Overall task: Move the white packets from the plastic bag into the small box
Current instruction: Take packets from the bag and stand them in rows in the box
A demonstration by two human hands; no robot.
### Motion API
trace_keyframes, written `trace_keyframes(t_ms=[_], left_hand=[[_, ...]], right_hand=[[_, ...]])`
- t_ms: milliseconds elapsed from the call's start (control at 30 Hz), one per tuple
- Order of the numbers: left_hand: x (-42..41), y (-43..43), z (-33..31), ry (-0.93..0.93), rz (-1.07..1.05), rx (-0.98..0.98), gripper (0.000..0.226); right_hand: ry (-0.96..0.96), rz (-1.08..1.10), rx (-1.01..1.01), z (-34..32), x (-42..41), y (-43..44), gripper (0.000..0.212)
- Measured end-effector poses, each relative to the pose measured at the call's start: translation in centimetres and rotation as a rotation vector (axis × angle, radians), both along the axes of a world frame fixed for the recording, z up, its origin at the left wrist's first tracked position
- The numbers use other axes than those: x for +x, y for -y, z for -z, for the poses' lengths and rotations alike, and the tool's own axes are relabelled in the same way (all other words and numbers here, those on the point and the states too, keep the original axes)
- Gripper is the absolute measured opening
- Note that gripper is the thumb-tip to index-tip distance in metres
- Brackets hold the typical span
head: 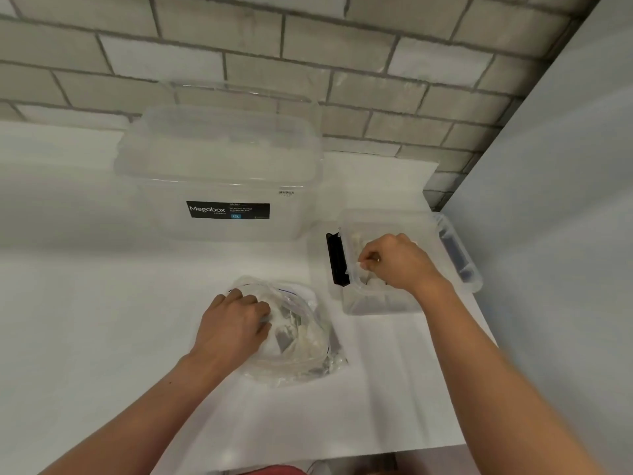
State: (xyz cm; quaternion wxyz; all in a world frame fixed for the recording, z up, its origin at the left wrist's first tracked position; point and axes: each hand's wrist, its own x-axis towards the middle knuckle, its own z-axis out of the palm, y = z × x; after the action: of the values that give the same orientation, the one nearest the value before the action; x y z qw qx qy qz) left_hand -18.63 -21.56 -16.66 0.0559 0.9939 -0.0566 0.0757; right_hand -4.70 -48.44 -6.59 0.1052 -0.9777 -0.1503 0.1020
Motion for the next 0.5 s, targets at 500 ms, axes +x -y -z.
trace_keyframes(t_ms=[500], left_hand=[[-0.5,-0.5,-0.4,0.073,-0.039,-0.18,0.011]], right_hand=[[0.206,0.126,0.326,-1.8,-1.3,-0.2,0.015]])
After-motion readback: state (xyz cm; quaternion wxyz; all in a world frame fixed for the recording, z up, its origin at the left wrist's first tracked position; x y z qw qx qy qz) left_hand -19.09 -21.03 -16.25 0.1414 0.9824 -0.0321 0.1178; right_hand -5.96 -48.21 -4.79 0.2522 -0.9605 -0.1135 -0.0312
